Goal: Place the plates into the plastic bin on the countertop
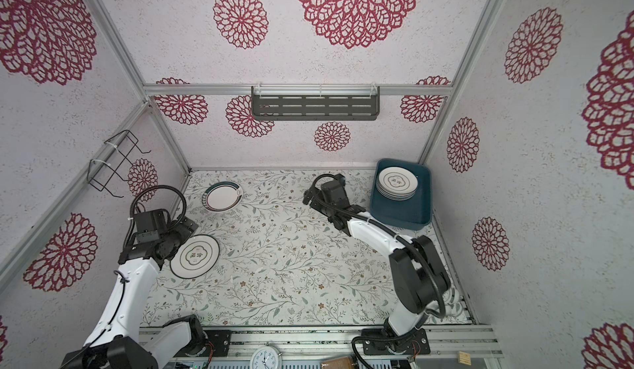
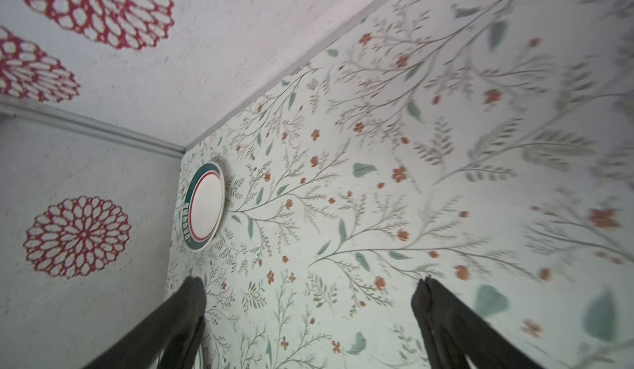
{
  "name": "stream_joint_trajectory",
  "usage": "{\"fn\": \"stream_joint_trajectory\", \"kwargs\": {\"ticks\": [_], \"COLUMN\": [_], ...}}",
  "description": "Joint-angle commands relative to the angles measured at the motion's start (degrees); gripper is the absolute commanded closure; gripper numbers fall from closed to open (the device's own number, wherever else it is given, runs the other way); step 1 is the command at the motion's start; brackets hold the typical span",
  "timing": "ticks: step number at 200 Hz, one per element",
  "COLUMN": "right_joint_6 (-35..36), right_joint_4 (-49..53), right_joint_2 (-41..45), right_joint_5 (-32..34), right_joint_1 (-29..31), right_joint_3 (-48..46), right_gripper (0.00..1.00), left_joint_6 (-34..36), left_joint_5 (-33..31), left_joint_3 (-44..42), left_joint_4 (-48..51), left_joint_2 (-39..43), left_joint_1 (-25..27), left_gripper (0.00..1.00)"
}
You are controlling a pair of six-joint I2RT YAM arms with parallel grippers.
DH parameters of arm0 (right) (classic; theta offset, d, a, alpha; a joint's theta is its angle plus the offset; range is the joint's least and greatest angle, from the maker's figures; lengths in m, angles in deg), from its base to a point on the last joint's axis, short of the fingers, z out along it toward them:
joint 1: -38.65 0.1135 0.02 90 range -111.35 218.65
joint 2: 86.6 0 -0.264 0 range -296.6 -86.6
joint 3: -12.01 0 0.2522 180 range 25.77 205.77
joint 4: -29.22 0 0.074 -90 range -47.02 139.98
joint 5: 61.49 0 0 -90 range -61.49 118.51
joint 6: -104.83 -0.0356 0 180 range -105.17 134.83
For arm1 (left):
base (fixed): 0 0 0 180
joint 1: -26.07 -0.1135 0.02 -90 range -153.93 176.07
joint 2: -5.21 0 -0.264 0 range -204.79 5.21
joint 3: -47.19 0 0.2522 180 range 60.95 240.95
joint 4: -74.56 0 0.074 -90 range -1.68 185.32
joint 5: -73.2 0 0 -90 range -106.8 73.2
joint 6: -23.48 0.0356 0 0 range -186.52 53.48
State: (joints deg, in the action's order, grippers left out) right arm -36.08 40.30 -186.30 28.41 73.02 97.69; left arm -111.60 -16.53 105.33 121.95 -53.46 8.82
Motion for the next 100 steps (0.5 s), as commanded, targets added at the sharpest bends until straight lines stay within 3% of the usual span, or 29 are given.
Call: {"fn": "stream_joint_trajectory", "kwargs": {"ticks": [1,54,76,100], "right_joint_6": [3.89,7.78,8.53,9.04], "right_joint_4": [-2.04,6.5,9.35,9.88], "right_joint_2": [-8.22,-28.45,-32.25,-31.52], "right_joint_5": [-8.56,-22.17,-25.45,-25.83], "right_joint_1": [4.35,11.28,12.53,12.77], "right_joint_3": [10.07,34.06,37.79,35.72], "right_gripper": [0.02,0.06,0.08,0.08], "left_joint_6": [-1.82,-2.51,-3.6,-3.69], "left_joint_5": [-1.79,-0.68,1.64,2.8], "left_joint_3": [-2.25,-7.74,-9.66,-10.8], "left_joint_4": [2.74,1.57,-0.83,-2.35], "left_joint_2": [2.27,3.1,1.71,0.14], "left_joint_1": [-4.12,-14.35,-18.0,-20.84], "left_gripper": [0.03,0.03,0.03,0.03]}}
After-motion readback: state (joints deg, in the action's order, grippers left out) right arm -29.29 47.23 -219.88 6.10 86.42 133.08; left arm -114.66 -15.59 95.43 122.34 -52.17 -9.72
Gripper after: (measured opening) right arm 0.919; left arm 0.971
